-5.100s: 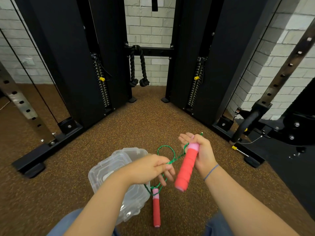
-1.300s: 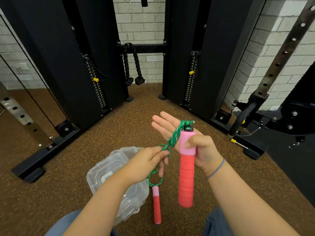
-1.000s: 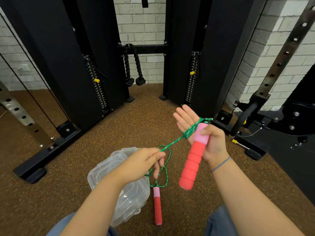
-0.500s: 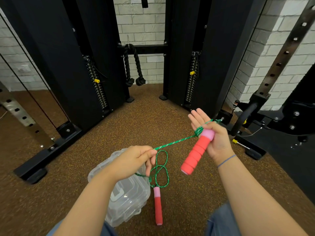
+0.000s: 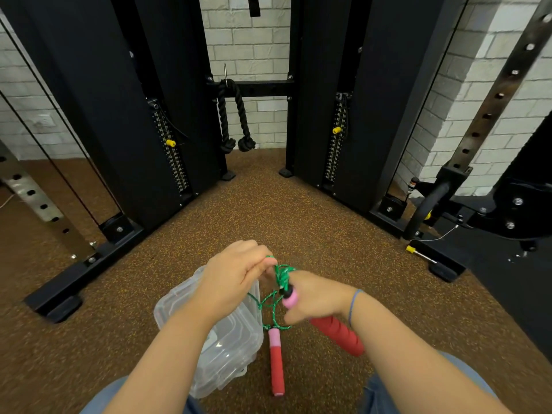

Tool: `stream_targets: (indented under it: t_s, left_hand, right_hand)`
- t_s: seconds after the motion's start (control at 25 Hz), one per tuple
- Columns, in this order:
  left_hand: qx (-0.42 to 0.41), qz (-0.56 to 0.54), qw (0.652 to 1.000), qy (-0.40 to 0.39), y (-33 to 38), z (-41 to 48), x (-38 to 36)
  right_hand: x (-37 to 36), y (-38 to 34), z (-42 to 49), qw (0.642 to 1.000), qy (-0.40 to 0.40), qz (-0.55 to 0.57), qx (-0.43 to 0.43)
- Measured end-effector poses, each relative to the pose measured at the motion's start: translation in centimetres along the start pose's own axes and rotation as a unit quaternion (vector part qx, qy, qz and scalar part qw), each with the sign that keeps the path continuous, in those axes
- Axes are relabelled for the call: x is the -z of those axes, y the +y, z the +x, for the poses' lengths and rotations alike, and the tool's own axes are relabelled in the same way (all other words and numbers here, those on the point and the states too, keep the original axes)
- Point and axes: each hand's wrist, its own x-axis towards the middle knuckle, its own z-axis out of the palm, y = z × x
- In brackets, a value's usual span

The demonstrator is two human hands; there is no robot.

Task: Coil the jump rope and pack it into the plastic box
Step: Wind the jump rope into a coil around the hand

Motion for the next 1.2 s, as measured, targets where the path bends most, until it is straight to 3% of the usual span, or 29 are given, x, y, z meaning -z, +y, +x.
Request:
stream_targets:
  t_s: [0.12,0.24,0.32,0.56,0.64,0.72,0.8,0.92,1.0,1.08,1.2]
  left_hand:
    - [0.011,0.012,1.000,0.020,-0.2,-0.1,0.0]
    - [0.021,-0.014,0.999,0.026,-0.5,-0.3,-0.1]
    - [0.038,-0.039,0.998,0.028,-0.8,-0.3,-0.2]
    - [0.064,-0.167,0.984,0.017,-0.4,-0.2,-0.5]
    - [0.146,-0.332,0.932,-0.026,-0.2,-0.4,-0.5]
    - [0.183,-0.414,0.887,-0.094,0.1,-0.7,-0.6]
    - [0.162,-0.366,0.909,-0.118,0.3,-1.0,-1.1]
    - [0.152,-0.257,0.953,-0.053,1.6,-0.9,-1.9]
    - [0.124,-0.231,0.964,-0.035,2.8,-0.6,-1.9]
    - [0.124,-0.267,0.953,-0.072,3.5,-0.6,-2.0]
    - [0.137,-0.373,0.911,-0.107,4.2,-0.6,-1.9]
  right_hand:
    - [-0.5,-1.1,-0.5,0.988,-0.117,0.104,-0.013]
    - [-1.1,-2.1,-0.9,0.951,-0.212,0.221,0.046]
    - [-1.0,-2.2,-0.7,0.934,-0.236,0.254,0.089]
    - [-1.2,-3.1,-0.9,0.870,-0.190,0.410,0.196]
    - [-1.3,-3.2,-0.8,0.840,-0.152,0.485,0.191]
    - [-1.1,-3.8,-1.1,0.802,-0.131,0.542,0.212]
    - [-1.0,-4.5,-1.3,0.756,-0.114,0.590,0.259]
    - [-0.8,-5.3,-1.1,0.696,-0.088,0.644,0.305]
    - [-0.3,-5.5,-1.0,0.652,-0.077,0.688,0.309]
    - [0.5,-5.1,-1.1,0.613,-0.060,0.720,0.320]
    - [1.8,-4.2,-1.5,0.599,-0.005,0.736,0.316]
